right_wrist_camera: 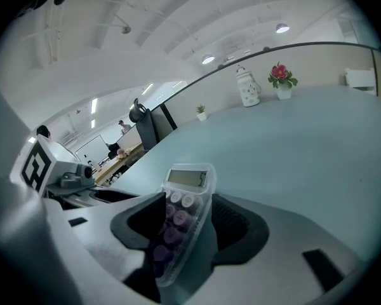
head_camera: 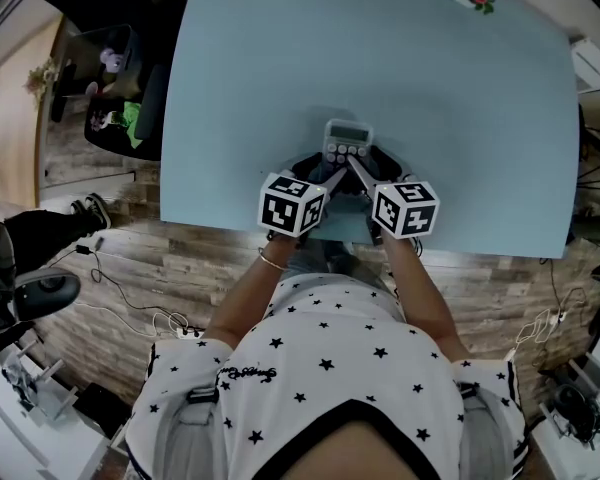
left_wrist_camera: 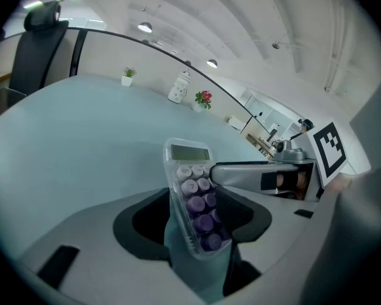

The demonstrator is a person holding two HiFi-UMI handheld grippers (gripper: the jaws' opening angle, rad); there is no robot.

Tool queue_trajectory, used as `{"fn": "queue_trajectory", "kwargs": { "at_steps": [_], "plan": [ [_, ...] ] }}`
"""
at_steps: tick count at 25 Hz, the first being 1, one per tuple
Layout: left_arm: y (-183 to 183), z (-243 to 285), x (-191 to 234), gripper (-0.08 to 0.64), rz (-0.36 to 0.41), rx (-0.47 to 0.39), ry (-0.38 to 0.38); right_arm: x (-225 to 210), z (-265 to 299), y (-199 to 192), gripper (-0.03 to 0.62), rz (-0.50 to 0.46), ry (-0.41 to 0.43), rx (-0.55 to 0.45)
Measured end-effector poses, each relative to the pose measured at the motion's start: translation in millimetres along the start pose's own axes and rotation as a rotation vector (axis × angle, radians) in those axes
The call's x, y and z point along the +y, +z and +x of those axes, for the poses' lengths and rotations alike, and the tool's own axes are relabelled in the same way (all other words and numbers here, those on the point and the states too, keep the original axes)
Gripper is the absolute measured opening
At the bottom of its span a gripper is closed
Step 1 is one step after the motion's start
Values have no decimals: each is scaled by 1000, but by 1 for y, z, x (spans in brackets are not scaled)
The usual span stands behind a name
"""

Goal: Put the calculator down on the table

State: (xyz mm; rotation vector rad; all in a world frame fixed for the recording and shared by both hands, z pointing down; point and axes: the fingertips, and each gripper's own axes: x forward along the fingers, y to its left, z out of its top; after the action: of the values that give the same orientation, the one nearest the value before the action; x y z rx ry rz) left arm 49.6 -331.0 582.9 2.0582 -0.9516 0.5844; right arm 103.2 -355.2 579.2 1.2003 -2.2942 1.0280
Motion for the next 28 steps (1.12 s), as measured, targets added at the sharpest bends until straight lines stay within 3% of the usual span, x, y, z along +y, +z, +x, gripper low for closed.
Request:
{"fn": "queue_trajectory", "kwargs": {
  "at_steps": [12, 22, 28],
  "plan": [
    [-1, 2, 3, 245, -10, 9, 16, -1, 1, 0, 213, -53, -27, 2],
    [9, -4, 6, 256, -14, -39, 23, -6, -7, 3, 218, -58, -14, -31],
    [25, -19, 2, 255, 15, -106, 28, 1, -22, 17, 212, -38, 3, -115]
  ]
}}
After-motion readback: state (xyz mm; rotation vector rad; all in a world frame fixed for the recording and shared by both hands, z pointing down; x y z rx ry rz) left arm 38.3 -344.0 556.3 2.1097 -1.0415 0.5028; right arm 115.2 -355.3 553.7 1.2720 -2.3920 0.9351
